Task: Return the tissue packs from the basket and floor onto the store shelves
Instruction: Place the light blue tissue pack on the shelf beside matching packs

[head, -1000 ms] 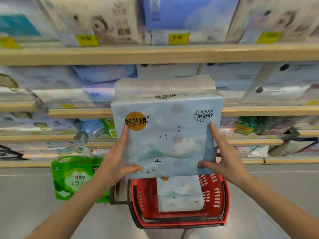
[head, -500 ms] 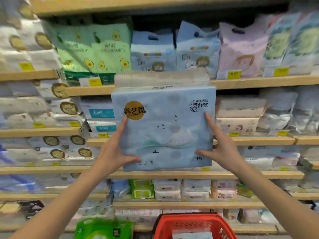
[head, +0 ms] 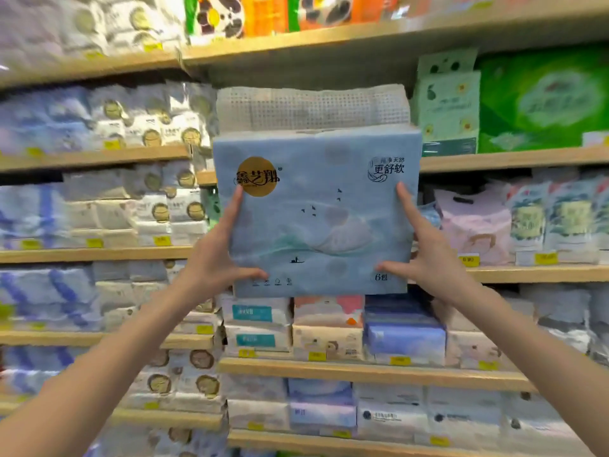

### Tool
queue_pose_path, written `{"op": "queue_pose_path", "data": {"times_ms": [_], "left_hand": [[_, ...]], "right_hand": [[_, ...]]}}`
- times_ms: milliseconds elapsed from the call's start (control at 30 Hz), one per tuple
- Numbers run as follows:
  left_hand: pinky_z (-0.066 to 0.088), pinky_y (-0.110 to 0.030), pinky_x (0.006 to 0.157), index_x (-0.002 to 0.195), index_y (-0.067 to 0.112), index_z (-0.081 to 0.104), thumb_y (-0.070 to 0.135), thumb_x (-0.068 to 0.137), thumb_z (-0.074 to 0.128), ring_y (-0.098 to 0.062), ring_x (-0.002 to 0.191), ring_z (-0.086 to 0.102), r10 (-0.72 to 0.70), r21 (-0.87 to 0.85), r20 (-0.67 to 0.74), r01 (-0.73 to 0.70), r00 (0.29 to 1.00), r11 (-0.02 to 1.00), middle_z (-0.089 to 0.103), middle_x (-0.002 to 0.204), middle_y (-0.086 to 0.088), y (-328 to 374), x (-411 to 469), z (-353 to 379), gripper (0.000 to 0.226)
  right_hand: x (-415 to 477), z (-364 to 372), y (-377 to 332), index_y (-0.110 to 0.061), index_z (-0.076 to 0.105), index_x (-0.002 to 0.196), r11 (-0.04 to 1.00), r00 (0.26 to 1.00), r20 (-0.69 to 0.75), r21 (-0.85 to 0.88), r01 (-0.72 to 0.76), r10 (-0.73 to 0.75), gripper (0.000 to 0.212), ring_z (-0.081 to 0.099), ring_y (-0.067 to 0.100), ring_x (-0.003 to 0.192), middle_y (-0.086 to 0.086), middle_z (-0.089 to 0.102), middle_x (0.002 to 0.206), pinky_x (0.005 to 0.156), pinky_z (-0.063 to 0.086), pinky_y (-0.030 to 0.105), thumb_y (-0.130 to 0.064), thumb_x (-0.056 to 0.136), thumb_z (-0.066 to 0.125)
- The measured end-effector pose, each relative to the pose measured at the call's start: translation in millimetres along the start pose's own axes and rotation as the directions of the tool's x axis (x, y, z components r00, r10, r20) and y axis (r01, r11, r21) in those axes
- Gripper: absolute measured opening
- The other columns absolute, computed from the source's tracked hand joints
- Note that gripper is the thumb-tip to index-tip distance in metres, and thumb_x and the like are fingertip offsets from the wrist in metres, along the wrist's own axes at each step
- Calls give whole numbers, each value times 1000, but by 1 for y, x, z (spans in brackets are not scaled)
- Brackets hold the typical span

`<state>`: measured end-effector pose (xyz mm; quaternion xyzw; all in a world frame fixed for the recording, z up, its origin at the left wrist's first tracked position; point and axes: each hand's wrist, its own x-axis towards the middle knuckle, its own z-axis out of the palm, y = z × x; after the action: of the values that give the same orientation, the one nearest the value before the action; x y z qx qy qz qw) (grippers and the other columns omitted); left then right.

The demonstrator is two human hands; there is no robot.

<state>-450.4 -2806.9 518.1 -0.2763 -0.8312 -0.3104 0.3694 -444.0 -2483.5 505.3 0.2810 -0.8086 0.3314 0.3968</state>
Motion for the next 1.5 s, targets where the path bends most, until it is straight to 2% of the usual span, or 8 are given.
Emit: {"op": "queue_pose_path", "data": {"times_ms": [100, 233, 467, 700, 833, 967, 1233, 1500], "left_hand": [[40, -7, 82, 128, 66, -11, 18, 52, 89, 2, 114, 45, 44, 21, -47, -43, 998, 999, 41, 131, 14, 4, 26, -19, 134], [37, -10, 80, 132, 51, -11, 14, 57, 87, -4, 110, 45, 94, 38, -78, -92, 993, 995, 40, 127, 11, 7, 61, -28, 129], [42, -25, 94, 130, 53, -15, 16, 58, 86, -2, 117, 41, 169, 55, -120, -164, 978, 985, 31, 134, 14, 2, 124, -19, 129], [34, -16, 91, 138, 41, -18, 14, 61, 84, -3, 118, 35, 223, 94, -184, -209, 957, 973, 26, 132, 14, -8, 198, 1, 130], [34, -35, 105, 143, 36, -17, 16, 62, 83, -2, 124, 30, 260, 91, -210, -246, 942, 965, 23, 135, 15, -18, 235, 11, 130], [33, -37, 107, 144, 32, -16, 19, 62, 84, -7, 131, 32, 293, 99, -242, -277, 925, 956, 27, 149, 2, -28, 272, 19, 129], [32, -38, 109, 144, 31, -17, 25, 61, 85, -15, 137, 31, 385, 46, -276, -389, 880, 920, 26, 152, -2, -56, 340, 42, 131], [35, -47, 107, 135, 53, -20, 22, 62, 85, -21, 137, 32, 431, -10, -244, -447, 869, 895, 25, 152, -2, -77, 372, 75, 132]], "right_hand": [[28, -6, -11, -59, 0, 136, 999, 997, -72, -20, 29, -30, 125, 40, 14, 131, -7, 34, 149, 103, 42, 42, -15, 57, 86], [65, -16, -11, -60, -1, 135, 996, 990, -116, -46, 70, -75, 124, 40, 15, 132, -7, 34, 149, 103, 42, 44, -18, 57, 86], [122, -28, 11, -52, 1, 138, 983, 972, -157, -89, 163, -175, 116, 33, 11, 136, -11, 28, 149, 110, 34, 38, -15, 63, 82], [183, -42, 47, -50, -1, 140, 965, 946, -226, -173, 198, -234, 120, 39, 16, 132, -6, 30, 151, 102, 43, 46, -11, 63, 82], [218, -47, 65, -47, -1, 142, 951, 931, -243, -214, 222, -272, 120, 43, 17, 129, -6, 34, 149, 98, 46, 47, -13, 63, 83], [249, -49, 78, -42, 0, 142, 939, 918, -267, -261, 225, -294, 119, 40, 18, 130, -6, 32, 148, 100, 44, 46, -12, 62, 83], [286, -51, 97, -32, -3, 146, 916, 910, -318, -376, 138, -268, 119, 34, 17, 133, 0, 28, 152, 103, 38, 35, -9, 65, 80], [296, -47, 126, -30, -4, 146, 881, 919, -316, -468, 64, -235, 121, 42, 26, 127, 8, 35, 147, 100, 39, 39, -12, 63, 82]]}}
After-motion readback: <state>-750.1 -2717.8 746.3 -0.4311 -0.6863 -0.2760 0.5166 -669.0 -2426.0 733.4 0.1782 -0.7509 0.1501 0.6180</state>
